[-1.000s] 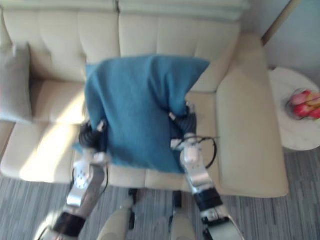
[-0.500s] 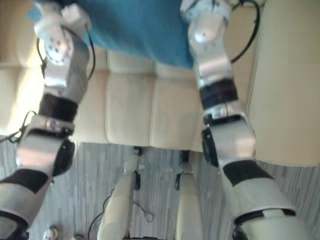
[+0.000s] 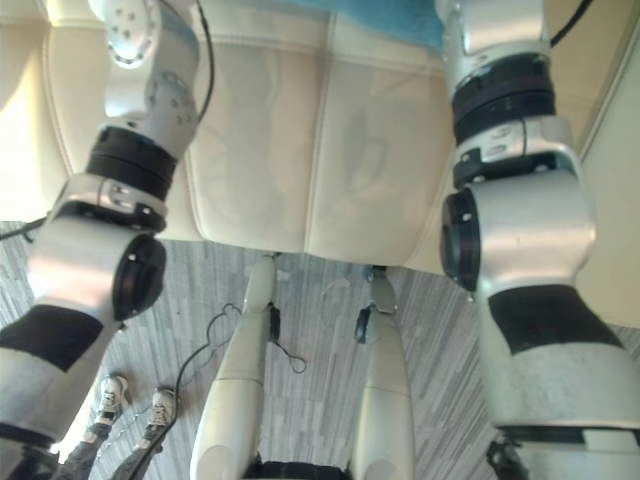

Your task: Pick up cushions and gather them together orderly.

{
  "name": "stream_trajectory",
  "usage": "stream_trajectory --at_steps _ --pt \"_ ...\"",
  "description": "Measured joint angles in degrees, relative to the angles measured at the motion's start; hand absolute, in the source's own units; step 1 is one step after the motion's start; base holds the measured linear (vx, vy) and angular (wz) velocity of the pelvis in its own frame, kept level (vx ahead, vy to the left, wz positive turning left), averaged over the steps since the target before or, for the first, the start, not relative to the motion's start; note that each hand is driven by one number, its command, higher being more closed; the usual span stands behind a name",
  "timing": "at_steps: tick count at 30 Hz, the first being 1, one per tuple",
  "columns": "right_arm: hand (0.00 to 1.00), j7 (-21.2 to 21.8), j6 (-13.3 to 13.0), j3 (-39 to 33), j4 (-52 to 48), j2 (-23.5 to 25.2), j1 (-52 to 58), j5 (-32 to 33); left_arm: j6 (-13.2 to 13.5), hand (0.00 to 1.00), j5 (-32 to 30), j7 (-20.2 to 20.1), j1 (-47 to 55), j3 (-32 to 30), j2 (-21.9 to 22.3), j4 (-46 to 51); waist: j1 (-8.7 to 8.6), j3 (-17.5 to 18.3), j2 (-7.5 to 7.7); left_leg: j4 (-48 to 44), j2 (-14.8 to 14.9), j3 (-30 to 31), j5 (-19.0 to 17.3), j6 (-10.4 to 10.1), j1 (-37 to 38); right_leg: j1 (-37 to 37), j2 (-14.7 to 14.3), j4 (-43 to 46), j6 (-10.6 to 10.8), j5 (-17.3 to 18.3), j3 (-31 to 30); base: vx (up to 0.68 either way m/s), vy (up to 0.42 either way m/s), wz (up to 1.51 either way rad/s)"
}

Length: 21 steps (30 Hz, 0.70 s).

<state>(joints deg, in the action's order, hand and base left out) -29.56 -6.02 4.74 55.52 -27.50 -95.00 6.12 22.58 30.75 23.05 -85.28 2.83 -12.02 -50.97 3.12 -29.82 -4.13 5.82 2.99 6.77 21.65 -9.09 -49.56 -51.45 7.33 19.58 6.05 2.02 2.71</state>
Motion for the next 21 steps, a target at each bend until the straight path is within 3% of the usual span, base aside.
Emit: stream_trajectory --at_steps 4,5,8,17,21 --pt "0.0 1.2 -0.4 0.6 -2.9 0.1 4.7 3.4 0.6 0.0 4.4 -1.6 5.1 -0.8 -0.2 2.3 -0.3 0.0 0.02 0.0 0.2 -0.1 -1.5 -0.8 1.7 0.1 -0.1 2.8 0.0 1.5 -0.6 -0.04 -0.111 0.02" --pt "0.0 1.6 -0.5 0.8 -4.5 0.1 7.0 3.6 0.6 0.0 5.6 -2.3 6.7 -1.2 -0.4 2.7 -0.35 0.1 0.1 0.0 0.2 -0.2 -3.2 0.6 2.9 0.3 -0.2 4.4 -0.1 2.3 -0.9 -0.04 -0.101 0.01" --pt "0.0 2.6 -1.0 1.1 -7.3 0.1 10.4 4.3 0.4 0.0 7.3 -3.8 9.8 -1.7 -1.7 3.2 -0.32 0.1 0.14 0.0 0.1 -1.1 -3.4 0.5 4.8 1.2 -0.1 5.8 -0.1 3.1 -1.7 -0.02 -0.105 -0.04" --pt "0.0 8.9 -4.2 -0.6 -25.5 -0.1 33.6 7.3 -0.5 0.0 8.8 -8.7 27.1 -5.9 -12.9 13.3 -1.53 0.2 0.38 0.1 0.7 -2.4 -4.5 1.8 15.8 11.4 -0.5 7.1 -1.1 6.2 -1.8 0.02 -0.126 0.02" --pt "0.0 13.7 -6.5 -3.1 -36.8 1.2 54.2 8.1 -0.2 0.0 9.3 -10.1 43.5 -10.9 -14.1 18.4 -1.21 6.4 2.24 0.1 0.7 -2.9 -6.5 2.1 17.5 12.9 -0.4 7.0 -1.3 7.7 -1.5 0.06 -0.076 -0.01"
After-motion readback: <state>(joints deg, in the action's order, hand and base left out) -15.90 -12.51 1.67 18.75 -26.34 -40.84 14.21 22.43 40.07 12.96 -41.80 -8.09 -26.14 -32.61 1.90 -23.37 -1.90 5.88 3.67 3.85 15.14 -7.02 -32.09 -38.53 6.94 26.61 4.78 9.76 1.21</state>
